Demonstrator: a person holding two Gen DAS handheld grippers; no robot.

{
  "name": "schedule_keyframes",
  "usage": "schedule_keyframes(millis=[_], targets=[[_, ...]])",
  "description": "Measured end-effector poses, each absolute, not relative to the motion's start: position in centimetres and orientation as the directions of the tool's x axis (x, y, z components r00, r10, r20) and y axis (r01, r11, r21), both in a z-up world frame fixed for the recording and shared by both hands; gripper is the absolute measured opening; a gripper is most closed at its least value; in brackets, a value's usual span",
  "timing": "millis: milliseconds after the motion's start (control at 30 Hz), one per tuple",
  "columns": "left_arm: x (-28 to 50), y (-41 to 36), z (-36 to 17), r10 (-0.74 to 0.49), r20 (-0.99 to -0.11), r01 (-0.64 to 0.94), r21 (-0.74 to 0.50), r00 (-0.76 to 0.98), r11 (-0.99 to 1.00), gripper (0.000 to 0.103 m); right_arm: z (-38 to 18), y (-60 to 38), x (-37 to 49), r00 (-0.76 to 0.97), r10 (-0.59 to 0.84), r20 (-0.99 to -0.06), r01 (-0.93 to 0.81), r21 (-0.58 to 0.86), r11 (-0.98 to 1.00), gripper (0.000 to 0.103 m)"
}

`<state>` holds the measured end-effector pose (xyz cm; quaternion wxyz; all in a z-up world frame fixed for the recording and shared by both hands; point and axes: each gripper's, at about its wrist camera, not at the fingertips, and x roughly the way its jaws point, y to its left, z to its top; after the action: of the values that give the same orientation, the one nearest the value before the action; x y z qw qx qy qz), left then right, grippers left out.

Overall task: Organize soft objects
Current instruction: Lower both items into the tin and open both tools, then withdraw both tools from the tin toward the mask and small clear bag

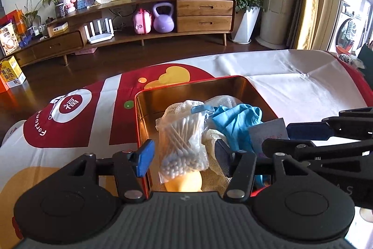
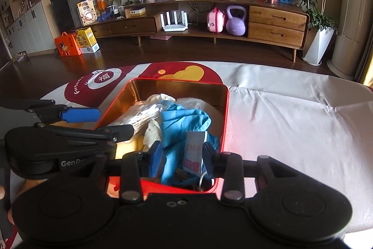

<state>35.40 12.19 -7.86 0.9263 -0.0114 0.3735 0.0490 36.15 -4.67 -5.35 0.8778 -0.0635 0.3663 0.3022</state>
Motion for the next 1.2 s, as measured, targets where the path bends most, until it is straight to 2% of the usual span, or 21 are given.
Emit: schedule_keyframes(millis=[200,533,800,867,967,1200], targets=[[33.1,11.8,-6.0,0.088,-0.684,-0.104,0.018,0.724,0.994,0.056,-3.4,-5.6,34.1,0.558,0.497,-0.665,-0.585,0.110,0.804,0.042],[28.3,10.7,-2.9,0.066,-0.660,-0.090,-0.002,0.748,0.996,0.057,-0.4,-7.8,29.6,0.587,0.516,-0.624,-0.591,0.104,0.800,0.058],[24.2,9.8,-1.6,0.038,-0.644,-0.073,-0.027,0.764,0.997,0.057,1.0,-10.1,26.2,0.613,0.522,-0.594,-0.582,0.107,0.806,0.064],[23.1,9.6,-1.3,0.031,-0.639,-0.066,-0.030,0.769,0.997,0.057,1.2,-10.7,25.5,0.612,0.527,-0.590,-0.582,0.116,0.805,0.069],[21.6,9.4,-1.1,0.028,-0.629,-0.061,-0.031,0.777,0.998,0.068,1.3,-11.5,24.3,0.612,0.534,-0.583,-0.584,0.123,0.803,0.074],[18.7,9.2,-1.8,0.016,-0.633,-0.057,-0.044,0.774,0.997,0.069,0.6,-13.2,21.7,0.606,0.535,-0.588,-0.578,0.136,0.804,0.083]])
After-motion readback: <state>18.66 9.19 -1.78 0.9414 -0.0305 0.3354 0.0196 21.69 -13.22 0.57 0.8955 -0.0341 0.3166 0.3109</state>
